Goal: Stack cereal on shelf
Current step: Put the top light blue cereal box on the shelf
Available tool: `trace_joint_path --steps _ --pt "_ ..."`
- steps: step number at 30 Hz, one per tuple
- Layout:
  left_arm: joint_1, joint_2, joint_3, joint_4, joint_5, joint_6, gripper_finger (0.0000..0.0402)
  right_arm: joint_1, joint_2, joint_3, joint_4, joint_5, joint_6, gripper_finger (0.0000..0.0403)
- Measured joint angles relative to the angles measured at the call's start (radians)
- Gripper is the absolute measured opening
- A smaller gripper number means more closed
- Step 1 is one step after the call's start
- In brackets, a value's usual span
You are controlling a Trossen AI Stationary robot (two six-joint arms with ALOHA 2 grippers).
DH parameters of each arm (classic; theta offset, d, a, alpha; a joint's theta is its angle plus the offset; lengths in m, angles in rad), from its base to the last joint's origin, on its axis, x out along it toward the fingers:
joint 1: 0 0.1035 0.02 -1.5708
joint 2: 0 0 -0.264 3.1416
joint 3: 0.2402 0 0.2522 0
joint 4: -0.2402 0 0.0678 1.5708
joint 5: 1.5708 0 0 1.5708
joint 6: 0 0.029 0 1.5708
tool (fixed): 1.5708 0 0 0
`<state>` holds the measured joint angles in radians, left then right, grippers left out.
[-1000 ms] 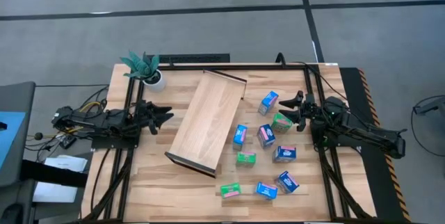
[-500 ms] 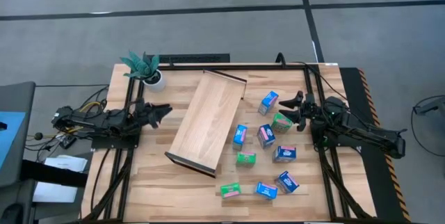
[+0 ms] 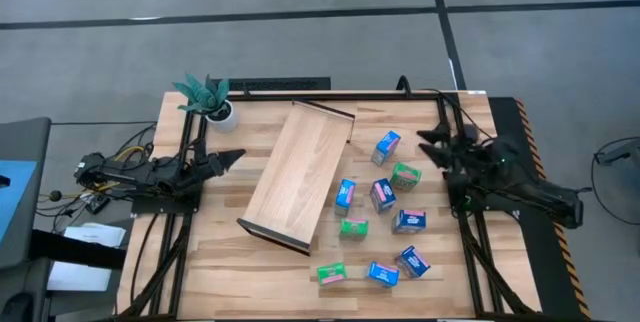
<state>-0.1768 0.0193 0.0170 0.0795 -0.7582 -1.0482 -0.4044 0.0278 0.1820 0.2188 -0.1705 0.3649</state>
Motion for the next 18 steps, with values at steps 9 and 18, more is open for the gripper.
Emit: trace_joint_path --steps 9,18 --pt "0.000 0.000 0.002 0.001 -0.033 -0.034 0.0267 -0.019 0.367 0.486 -0.380 0.074 -0.321 0.0235" --pt "0.000 0.000 0.002 -0.002 -0.013 -0.002 0.0267 -0.019 0.782 0.947 -0.918 0.215 -0.685 0.0235"
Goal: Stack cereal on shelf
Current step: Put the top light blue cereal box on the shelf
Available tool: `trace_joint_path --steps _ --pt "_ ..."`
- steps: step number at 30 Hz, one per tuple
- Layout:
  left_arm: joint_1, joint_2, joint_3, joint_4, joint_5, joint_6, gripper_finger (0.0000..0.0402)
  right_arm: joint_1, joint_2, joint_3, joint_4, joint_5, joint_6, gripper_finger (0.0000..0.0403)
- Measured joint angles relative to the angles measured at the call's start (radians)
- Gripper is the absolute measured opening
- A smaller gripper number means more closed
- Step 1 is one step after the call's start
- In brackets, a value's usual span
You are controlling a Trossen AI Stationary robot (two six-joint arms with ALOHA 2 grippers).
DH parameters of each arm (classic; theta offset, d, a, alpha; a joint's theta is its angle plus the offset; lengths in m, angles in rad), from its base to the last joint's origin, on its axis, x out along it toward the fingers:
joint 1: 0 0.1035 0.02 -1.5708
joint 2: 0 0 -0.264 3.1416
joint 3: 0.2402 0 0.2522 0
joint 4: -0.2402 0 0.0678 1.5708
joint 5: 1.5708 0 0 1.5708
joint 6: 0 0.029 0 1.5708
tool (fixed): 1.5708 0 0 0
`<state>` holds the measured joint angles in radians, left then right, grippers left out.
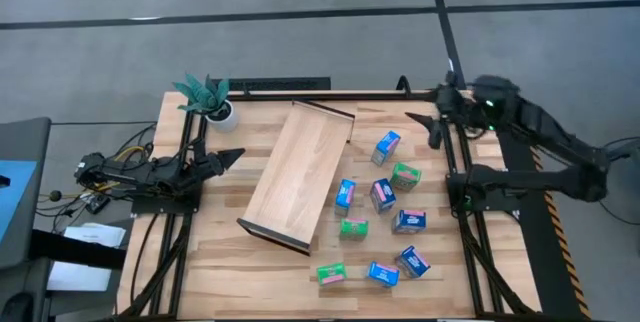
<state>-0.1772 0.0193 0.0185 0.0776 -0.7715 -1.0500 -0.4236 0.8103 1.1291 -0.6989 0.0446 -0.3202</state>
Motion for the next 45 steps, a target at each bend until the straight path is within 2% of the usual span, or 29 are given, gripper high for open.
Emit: trace_joint_path --steps 2,7,15,23,30,38,45 --pt "0.000 0.000 0.000 0.000 0.000 0.018 0.0267 0.000 0.066 0.074 -0.084 0.037 -0.060 0.0237" --pt "0.000 0.000 0.000 0.000 0.006 0.057 0.0270 -0.022 0.205 0.195 -0.279 0.043 -0.134 0.0260" --pt "0.000 0.000 0.000 0.000 0.005 0.118 0.0279 -0.065 0.356 0.207 -0.452 0.012 -0.227 0.0318" --pt "0.000 0.000 0.000 -0.024 -0.002 0.125 0.0280 -0.097 0.472 0.207 -0.456 -0.093 -0.369 0.0329" --pt "0.000 0.000 0.000 -0.025 -0.003 0.126 0.0280 -0.098 0.552 0.199 -0.435 -0.105 -0.457 0.0329" --pt "0.000 0.000 0.001 -0.025 -0.003 0.126 0.0279 -0.105 0.571 0.043 -0.390 -0.142 -0.474 0.0329" --pt "0.000 0.000 0.001 -0.027 -0.038 0.126 0.0279 -0.117 0.562 0.012 -0.319 -0.126 -0.491 0.0329"
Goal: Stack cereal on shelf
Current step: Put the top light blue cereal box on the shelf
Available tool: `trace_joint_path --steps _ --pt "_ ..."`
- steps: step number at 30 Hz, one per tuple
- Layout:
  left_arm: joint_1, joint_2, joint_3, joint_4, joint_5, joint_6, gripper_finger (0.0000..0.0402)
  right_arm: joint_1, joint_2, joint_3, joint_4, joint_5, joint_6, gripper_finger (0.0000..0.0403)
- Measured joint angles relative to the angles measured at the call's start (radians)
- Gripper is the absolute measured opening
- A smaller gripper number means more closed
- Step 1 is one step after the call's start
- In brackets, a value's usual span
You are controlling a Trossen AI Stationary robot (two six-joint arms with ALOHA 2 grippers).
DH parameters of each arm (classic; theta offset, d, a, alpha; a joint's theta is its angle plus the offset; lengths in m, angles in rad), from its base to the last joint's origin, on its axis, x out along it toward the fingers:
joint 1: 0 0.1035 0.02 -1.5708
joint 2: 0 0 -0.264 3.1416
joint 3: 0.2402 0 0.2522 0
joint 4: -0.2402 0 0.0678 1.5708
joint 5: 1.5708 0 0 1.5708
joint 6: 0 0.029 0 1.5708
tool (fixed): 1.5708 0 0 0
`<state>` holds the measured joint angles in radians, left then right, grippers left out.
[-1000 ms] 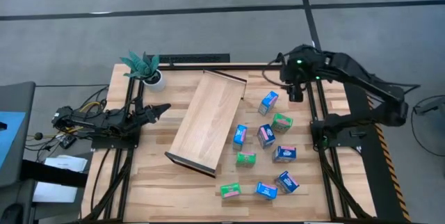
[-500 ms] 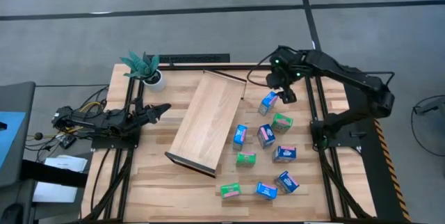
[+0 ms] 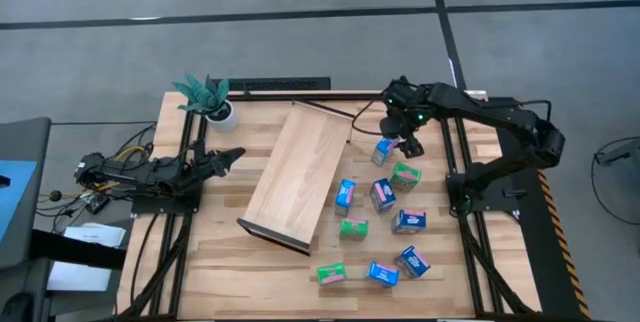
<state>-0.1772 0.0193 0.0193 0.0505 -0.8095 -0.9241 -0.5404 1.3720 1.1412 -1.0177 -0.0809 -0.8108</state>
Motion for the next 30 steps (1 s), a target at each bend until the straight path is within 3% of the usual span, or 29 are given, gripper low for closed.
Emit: trace_joint_path --steps 23,30 --pt "0.000 0.000 0.000 0.000 -0.003 -0.003 0.0279 -0.018 0.106 -0.002 0.021 0.033 -0.105 0.0327" --pt "0.000 0.000 0.000 -0.001 -0.015 0.003 0.0279 -0.026 0.106 -0.002 0.002 0.053 -0.107 0.0283"
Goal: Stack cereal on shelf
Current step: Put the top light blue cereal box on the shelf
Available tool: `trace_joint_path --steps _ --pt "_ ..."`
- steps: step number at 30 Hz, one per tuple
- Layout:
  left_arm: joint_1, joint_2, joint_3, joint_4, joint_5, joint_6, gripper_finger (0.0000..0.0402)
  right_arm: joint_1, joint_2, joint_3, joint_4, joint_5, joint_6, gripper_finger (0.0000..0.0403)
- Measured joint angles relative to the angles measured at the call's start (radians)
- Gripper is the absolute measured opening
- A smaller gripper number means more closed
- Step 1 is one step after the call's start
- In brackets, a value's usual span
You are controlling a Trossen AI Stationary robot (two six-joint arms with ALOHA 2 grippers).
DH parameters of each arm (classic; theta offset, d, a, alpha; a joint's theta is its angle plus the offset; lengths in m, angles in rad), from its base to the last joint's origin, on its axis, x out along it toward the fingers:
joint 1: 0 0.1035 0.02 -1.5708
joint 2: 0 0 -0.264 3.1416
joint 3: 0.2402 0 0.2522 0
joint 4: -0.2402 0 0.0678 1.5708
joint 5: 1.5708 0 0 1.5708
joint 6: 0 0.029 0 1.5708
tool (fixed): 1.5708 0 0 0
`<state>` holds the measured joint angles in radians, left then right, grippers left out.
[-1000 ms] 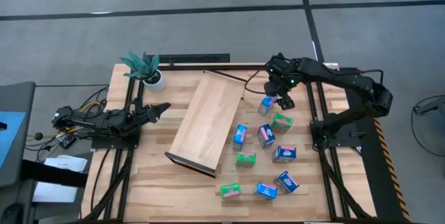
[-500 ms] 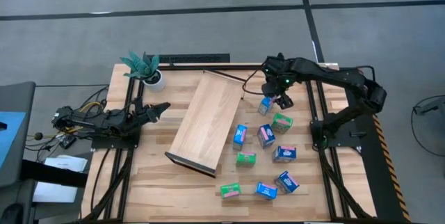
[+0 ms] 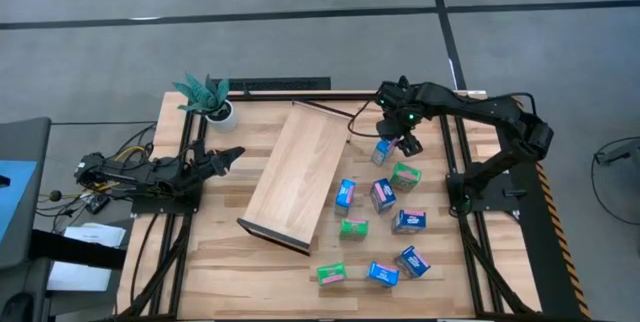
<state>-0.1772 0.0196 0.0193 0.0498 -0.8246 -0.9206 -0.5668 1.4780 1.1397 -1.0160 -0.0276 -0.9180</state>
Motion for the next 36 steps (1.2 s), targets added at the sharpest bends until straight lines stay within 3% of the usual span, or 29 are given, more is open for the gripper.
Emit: trace_joint_path --steps 31,36 --pt "0.000 0.000 0.000 0.000 0.000 -0.003 0.0279 0.031 0.000 0.000 0.000 0.001 -0.060 0.0268" --pt "0.000 0.000 0.000 0.000 0.000 -0.003 0.0279 0.031 0.000 0.000 -0.008 0.001 -0.059 0.0238"
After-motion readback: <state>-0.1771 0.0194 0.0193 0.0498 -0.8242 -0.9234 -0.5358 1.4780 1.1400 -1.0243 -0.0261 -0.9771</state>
